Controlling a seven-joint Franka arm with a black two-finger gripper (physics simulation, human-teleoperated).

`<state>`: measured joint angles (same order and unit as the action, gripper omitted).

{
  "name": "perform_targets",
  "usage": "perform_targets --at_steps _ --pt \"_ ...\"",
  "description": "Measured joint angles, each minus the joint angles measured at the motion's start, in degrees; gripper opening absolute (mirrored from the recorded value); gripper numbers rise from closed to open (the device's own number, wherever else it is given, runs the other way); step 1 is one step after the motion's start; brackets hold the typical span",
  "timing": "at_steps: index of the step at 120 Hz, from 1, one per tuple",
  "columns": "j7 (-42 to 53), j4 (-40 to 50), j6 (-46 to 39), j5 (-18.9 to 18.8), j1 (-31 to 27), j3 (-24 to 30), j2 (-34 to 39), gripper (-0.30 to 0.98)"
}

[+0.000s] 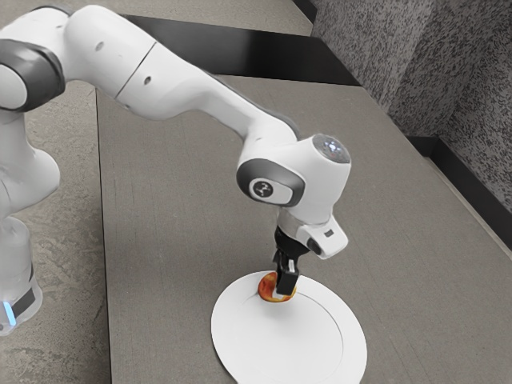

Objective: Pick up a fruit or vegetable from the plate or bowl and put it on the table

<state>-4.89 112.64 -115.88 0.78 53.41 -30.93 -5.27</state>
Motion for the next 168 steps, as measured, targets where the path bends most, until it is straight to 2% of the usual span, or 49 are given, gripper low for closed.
perform_targets --at_steps 9,22,33,78,130,154,168 --pt "0.0 0.0 -0.2 0.1 -0.1 0.0 -0.2 0.66" --pt "0.0 0.1 -0.4 0.3 -0.2 0.0 -0.3 0.46" --pt "-0.1 0.0 -0.5 0.2 -0.1 0.0 -0.3 0.35" --pt "-0.5 -1.9 -0.5 -0.7 0.5 -0.3 1.3 0.36" --pt "0.0 -8.1 1.4 -4.0 -0.2 -10.1 0.9 0.36" --pt "0.4 -9.0 2.2 -4.5 -1.2 -15.9 0.1 0.36" --pt "0.6 -9.4 2.4 -4.5 -1.7 -17.0 -0.3 0.36"
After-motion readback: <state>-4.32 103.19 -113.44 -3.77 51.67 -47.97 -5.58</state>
